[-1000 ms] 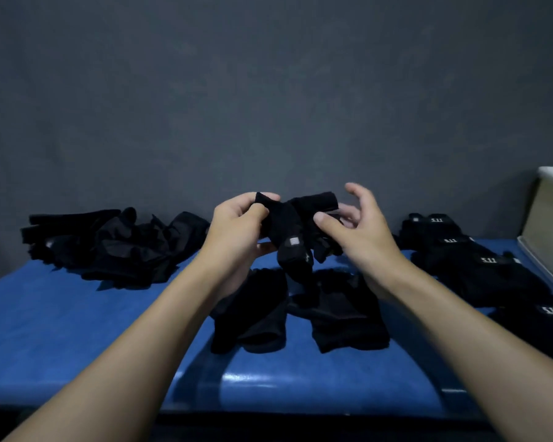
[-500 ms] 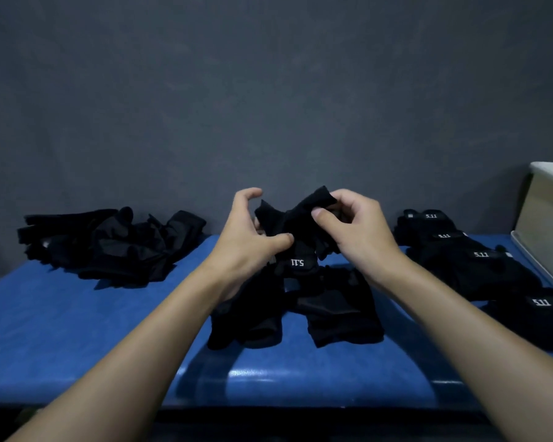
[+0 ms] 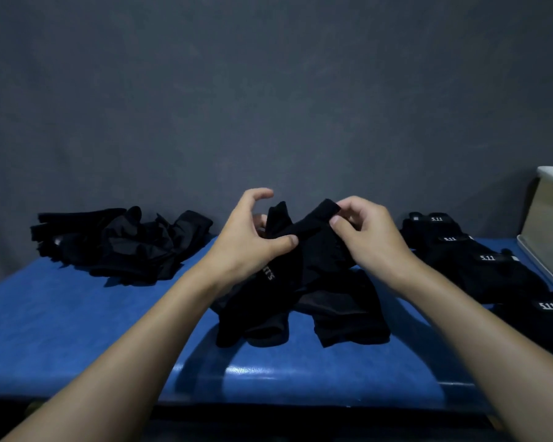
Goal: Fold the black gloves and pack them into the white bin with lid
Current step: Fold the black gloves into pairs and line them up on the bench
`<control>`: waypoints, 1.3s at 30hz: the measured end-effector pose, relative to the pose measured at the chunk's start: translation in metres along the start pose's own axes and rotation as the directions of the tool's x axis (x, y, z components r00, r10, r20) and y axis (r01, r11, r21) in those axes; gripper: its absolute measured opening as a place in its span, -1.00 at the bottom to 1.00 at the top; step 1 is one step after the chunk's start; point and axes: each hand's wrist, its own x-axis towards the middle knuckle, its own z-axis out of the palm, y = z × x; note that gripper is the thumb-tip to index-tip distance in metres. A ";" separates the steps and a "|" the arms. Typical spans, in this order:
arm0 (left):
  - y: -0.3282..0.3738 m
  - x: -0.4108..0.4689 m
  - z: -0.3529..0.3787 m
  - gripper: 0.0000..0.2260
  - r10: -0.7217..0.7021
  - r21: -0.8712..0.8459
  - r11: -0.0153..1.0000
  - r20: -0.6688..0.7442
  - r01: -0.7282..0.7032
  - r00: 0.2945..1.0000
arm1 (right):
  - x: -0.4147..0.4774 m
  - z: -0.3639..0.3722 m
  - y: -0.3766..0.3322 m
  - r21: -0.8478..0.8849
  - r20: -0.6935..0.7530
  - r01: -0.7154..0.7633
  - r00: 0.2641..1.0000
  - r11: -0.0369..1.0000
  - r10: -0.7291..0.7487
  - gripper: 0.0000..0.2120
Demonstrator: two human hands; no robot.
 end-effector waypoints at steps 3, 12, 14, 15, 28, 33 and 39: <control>0.002 0.000 0.001 -0.62 -0.004 -0.010 1.000 -0.025 0.004 1.000 | -0.004 -0.003 -0.007 0.059 0.084 0.031 0.996 0.998 -0.036 -0.82; 0.010 -0.004 0.006 -0.90 -0.006 -0.118 0.993 0.117 0.020 0.993 | -0.009 -0.012 -0.015 0.183 0.090 0.044 0.994 0.982 -0.061 -0.91; 0.010 -0.003 0.007 -0.90 -0.002 -0.135 0.991 0.074 0.012 0.997 | -0.010 -0.014 -0.012 0.216 0.035 0.005 0.999 0.976 -0.013 -0.84; 0.010 -0.002 0.007 -0.90 -0.002 -0.154 0.988 0.044 0.008 0.999 | -0.011 -0.015 -0.011 0.253 0.038 -0.035 0.999 0.967 0.026 -0.73; 0.000 -0.002 0.008 -0.83 -0.161 -0.232 0.953 0.162 0.196 0.974 | -0.015 -0.023 0.003 0.325 0.100 -0.214 0.976 0.921 0.192 -0.55; -0.002 -0.001 0.013 -0.89 -0.117 -0.192 0.972 0.108 0.136 0.987 | -0.016 -0.026 0.005 0.331 0.091 -0.237 0.972 0.914 0.219 -0.46; -0.006 -0.001 0.025 -0.84 -0.043 -0.223 0.974 0.027 0.048 0.999 | -0.027 -0.024 0.008 0.193 0.122 -0.330 0.942 0.924 0.312 -0.20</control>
